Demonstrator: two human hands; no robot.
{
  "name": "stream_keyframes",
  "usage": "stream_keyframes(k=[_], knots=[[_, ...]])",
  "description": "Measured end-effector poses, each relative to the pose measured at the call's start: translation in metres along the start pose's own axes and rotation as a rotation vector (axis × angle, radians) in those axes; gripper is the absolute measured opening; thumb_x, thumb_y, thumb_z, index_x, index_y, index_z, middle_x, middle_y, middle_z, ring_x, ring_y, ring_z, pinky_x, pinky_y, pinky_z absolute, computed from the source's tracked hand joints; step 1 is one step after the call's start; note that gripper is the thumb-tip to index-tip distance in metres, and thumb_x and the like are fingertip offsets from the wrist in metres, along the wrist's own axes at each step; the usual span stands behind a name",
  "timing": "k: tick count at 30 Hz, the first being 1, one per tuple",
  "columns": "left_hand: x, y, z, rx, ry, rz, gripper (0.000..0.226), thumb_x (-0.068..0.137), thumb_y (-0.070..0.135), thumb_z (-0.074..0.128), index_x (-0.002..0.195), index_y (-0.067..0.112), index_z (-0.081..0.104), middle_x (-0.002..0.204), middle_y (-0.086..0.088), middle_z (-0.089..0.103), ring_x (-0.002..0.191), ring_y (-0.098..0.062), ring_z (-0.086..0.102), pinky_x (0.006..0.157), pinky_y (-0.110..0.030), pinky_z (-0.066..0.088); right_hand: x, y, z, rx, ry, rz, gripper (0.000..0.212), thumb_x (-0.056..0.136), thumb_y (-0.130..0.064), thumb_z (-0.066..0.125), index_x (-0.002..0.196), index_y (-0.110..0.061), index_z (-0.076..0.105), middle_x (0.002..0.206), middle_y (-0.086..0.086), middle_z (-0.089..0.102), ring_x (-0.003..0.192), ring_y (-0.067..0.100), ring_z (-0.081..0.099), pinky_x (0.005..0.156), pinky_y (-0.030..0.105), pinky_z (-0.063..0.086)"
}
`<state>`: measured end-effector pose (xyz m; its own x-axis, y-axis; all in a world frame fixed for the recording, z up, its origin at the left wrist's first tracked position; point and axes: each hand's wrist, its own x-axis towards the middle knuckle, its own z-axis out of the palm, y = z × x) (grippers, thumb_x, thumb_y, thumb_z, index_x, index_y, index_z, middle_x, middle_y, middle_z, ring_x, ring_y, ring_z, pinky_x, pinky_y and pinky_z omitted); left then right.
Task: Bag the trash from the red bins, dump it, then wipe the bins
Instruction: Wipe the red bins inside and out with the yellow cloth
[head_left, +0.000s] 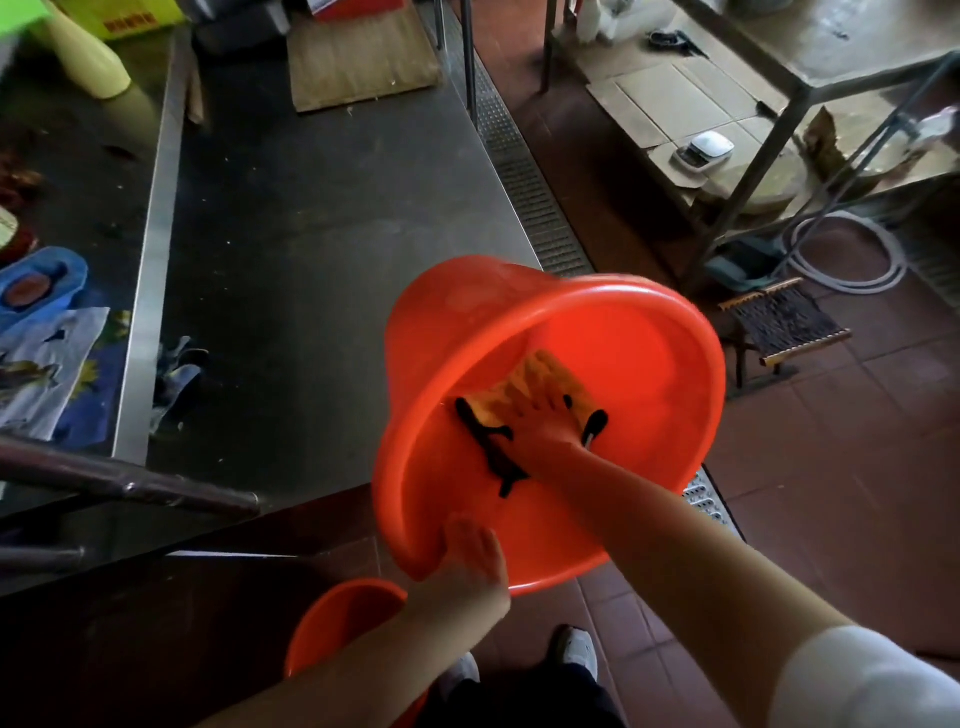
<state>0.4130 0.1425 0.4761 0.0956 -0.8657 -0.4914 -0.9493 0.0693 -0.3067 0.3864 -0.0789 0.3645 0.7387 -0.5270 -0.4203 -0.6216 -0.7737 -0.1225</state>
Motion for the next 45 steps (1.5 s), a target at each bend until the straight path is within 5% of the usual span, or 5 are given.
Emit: stream_keyframes(k=[9, 14, 22, 38, 45], knots=[[0.010, 0.010, 0.006, 0.239, 0.174, 0.006, 0.044, 0.073, 0.008, 0.038, 0.091, -0.006, 0.076, 0.084, -0.032, 0.070, 0.075, -0.044, 0.070, 0.066, -0.048, 0.059, -0.003, -0.055, 0.010, 0.299, -0.089, -0.001, 0.063, 0.099, -0.066, 0.026, 0.156, -0.040, 0.023, 0.168, -0.008, 0.011, 0.155, 0.031, -0.003, 0.123, 0.050, -0.006], [0.008, 0.009, 0.014, 0.277, 0.162, 0.048, 0.036, 0.069, 0.020, 0.060, 0.091, -0.002, 0.078, 0.084, -0.029, 0.071, 0.075, -0.043, 0.070, 0.069, -0.049, 0.059, -0.022, 0.005, 0.004, -0.002, 0.052, 0.030, 0.061, 0.102, -0.057, 0.029, 0.159, -0.033, 0.022, 0.168, -0.003, 0.013, 0.154, 0.030, -0.011, 0.122, 0.048, -0.013], [0.004, 0.000, 0.000, 0.093, 0.190, 0.015, 0.061, 0.043, 0.064, 0.082, 0.078, 0.014, 0.082, 0.074, -0.019, 0.073, 0.068, -0.032, 0.073, 0.062, -0.036, 0.060, -0.071, -0.016, 0.003, 0.152, -0.022, -0.074, 0.062, 0.099, -0.065, 0.026, 0.157, -0.043, 0.018, 0.168, -0.010, 0.005, 0.155, 0.025, -0.011, 0.124, 0.046, -0.006], [-0.003, -0.014, -0.030, 0.154, 0.183, 0.039, 0.018, 0.055, 0.031, 0.080, 0.061, 0.015, 0.073, 0.059, -0.003, 0.068, 0.053, -0.020, 0.065, 0.058, -0.026, 0.052, -0.152, -0.014, -0.015, 0.053, -0.056, -0.009, 0.065, 0.100, -0.062, 0.021, 0.159, -0.038, 0.013, 0.168, -0.008, 0.013, 0.155, 0.028, -0.002, 0.123, 0.051, -0.003], [0.004, -0.020, -0.017, 0.181, 0.218, 0.036, 0.048, 0.055, 0.059, 0.079, 0.067, 0.013, 0.077, 0.067, -0.010, 0.072, 0.061, -0.024, 0.070, 0.063, -0.027, 0.056, -0.107, -0.026, -0.020, 0.084, -0.105, -0.003, 0.064, 0.102, -0.059, 0.022, 0.160, -0.034, 0.013, 0.169, -0.006, 0.007, 0.154, 0.030, -0.011, 0.121, 0.051, -0.009]])
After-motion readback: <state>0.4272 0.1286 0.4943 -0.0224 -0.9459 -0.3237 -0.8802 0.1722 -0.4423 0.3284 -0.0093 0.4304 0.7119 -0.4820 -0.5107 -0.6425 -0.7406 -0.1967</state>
